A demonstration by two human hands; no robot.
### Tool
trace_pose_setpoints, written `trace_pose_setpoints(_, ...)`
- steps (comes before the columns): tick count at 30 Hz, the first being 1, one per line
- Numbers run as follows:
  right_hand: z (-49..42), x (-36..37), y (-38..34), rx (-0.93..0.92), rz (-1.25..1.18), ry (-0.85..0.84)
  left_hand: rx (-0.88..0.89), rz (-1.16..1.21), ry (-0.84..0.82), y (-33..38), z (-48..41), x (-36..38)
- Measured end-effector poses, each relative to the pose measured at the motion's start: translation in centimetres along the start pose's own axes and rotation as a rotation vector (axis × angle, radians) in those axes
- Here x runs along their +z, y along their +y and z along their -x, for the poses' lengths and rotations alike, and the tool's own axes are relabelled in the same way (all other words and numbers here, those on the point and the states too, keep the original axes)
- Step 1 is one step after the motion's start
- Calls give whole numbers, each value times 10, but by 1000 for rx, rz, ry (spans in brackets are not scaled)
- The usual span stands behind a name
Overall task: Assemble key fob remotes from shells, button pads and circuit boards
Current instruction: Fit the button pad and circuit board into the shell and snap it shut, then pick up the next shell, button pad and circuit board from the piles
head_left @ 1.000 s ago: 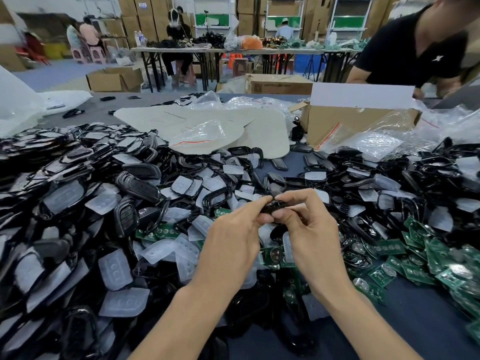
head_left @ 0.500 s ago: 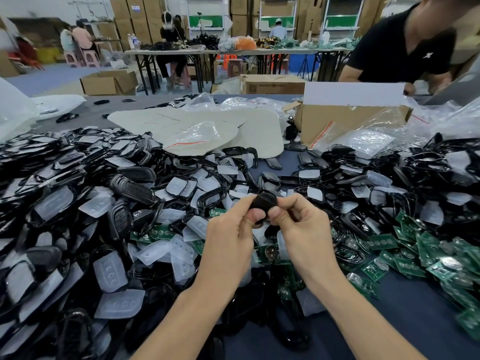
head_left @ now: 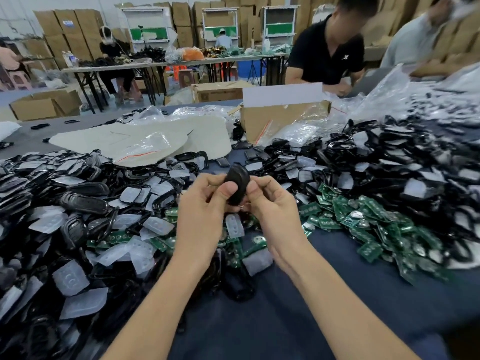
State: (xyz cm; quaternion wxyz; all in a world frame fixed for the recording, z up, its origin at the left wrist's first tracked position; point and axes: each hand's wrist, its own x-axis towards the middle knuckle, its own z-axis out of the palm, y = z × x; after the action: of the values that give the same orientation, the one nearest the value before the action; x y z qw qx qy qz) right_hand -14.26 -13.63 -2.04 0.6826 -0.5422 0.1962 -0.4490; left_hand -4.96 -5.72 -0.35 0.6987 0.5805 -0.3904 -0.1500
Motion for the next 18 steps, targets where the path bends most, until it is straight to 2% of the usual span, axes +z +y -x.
trace_pose_setpoints(7, 53, -63, -69, -46, -315, 283, 107, -45, -191, 47, 34, 101)
trace_pose_setpoints(12, 106, -131, -113, -59, -548, 602, 209, -17, -452, 74, 90, 201)
trace_pose_setpoints(14, 130, -158, -130, -78, -686, 634, 249, 6, -539, 83, 119, 239)
trace_pose_setpoints(18, 173, -204, -149, -108, -673, 765, 299, 32, -732, 102, 173, 306)
